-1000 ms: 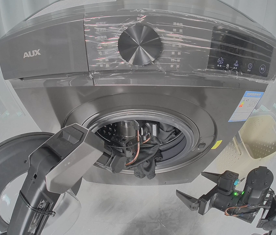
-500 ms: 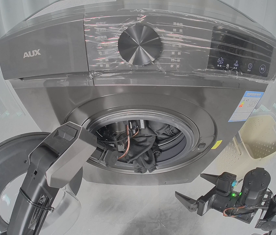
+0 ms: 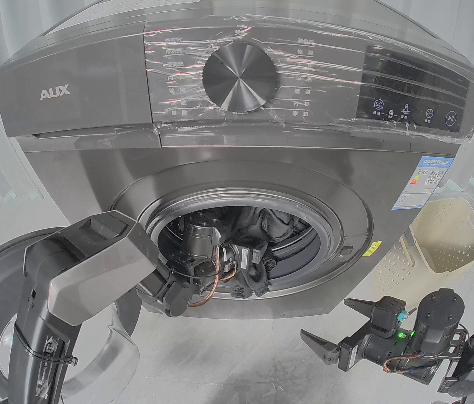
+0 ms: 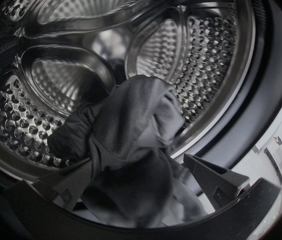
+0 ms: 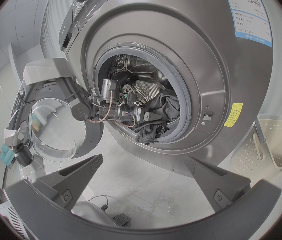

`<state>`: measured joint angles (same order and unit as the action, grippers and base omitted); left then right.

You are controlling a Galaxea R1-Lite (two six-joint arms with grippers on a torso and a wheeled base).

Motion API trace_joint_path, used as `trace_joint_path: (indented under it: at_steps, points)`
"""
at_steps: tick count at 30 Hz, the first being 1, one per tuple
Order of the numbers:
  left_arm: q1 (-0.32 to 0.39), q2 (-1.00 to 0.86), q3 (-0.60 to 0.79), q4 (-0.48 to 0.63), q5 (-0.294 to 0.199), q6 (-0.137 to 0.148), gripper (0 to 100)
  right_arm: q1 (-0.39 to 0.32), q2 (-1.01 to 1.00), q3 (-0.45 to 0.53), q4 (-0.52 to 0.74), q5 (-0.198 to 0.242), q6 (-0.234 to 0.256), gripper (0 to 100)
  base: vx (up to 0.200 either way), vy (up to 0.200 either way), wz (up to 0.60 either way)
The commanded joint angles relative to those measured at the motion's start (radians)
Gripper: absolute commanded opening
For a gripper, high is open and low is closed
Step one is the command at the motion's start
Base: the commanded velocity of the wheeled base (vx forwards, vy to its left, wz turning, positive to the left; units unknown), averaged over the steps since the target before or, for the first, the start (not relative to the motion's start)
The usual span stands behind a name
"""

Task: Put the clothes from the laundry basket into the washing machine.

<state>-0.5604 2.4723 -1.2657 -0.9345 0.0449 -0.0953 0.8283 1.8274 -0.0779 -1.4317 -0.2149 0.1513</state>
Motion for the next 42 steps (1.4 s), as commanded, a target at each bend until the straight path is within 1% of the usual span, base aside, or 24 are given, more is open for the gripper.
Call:
trace_joint_path:
  at_steps: [1,6,8,12,13,14,18,20,21,24,25,27,29,37,41,42]
  points:
    - [-0.033,-0.064,0.088,-0.001,-0.028,0.009,100,0.002,-0.002,0.0,-0.001,0.0,-0.001,100,0.0,0.0,0.0]
    - [-0.038,-0.01,0.066,-0.003,-0.042,0.012,100,0.002,0.0,0.0,-0.001,0.0,-0.001,100,0.0,0.0,0.0]
    - [-0.035,0.016,0.052,-0.004,-0.042,0.019,100,0.002,-0.002,0.0,-0.001,0.0,-0.001,100,0.0,0.0,0.0]
    - [-0.024,0.053,0.046,-0.018,-0.039,0.043,100,0.002,-0.004,0.0,-0.003,0.0,-0.001,100,0.0,0.0,0.0]
    - [-0.024,0.054,0.046,-0.02,-0.039,0.045,100,0.002,-0.004,0.0,-0.003,0.0,-0.001,100,0.0,0.0,0.0]
    - [-0.024,0.056,0.046,-0.026,-0.037,0.046,0,0.002,-0.004,0.0,-0.003,0.0,-0.001,100,0.0,0.0,0.0]
    - [-0.024,0.048,0.031,-0.027,-0.036,0.045,0,0.002,-0.002,-0.002,-0.003,0.0,-0.001,100,0.0,0.0,0.0]
    - [-0.024,0.048,-0.004,-0.029,-0.028,0.037,0,0.002,-0.002,-0.002,-0.004,0.0,-0.001,100,0.0,0.0,0.0]
    - [-0.022,0.05,-0.047,-0.037,-0.022,0.034,0,0.002,-0.002,-0.002,-0.004,0.0,-0.001,100,0.0,0.0,0.0]
    - [-0.003,0.06,-0.149,-0.067,0.023,0.031,0,0.002,-0.002,-0.002,-0.003,0.0,-0.001,100,0.0,0.0,0.0]
    - [0.007,0.073,-0.185,-0.075,0.039,0.023,0,0.002,-0.002,-0.002,-0.003,0.0,-0.001,100,0.0,0.0,0.0]
    - [0.02,0.1,-0.253,-0.092,0.056,0.016,0,0.008,0.0,-0.002,-0.004,0.0,-0.001,100,0.0,0.0,0.0]
    - [0.036,0.125,-0.31,-0.109,0.069,0.016,0,0.008,0.0,-0.002,-0.004,0.0,-0.001,100,0.0,0.0,0.0]
    - [0.057,0.197,-0.468,-0.118,0.092,0.016,0,0.008,0.003,-0.002,-0.003,0.0,0.001,100,0.0,0.0,0.0]
    - [0.056,0.211,-0.486,-0.118,0.093,0.016,0,0.008,0.003,-0.002,-0.003,0.0,0.001,100,0.0,0.0,0.0]
    - [0.056,0.215,-0.478,-0.118,0.093,0.02,0,0.008,0.003,-0.002,-0.003,0.0,0.001,100,0.0,0.0,0.0]
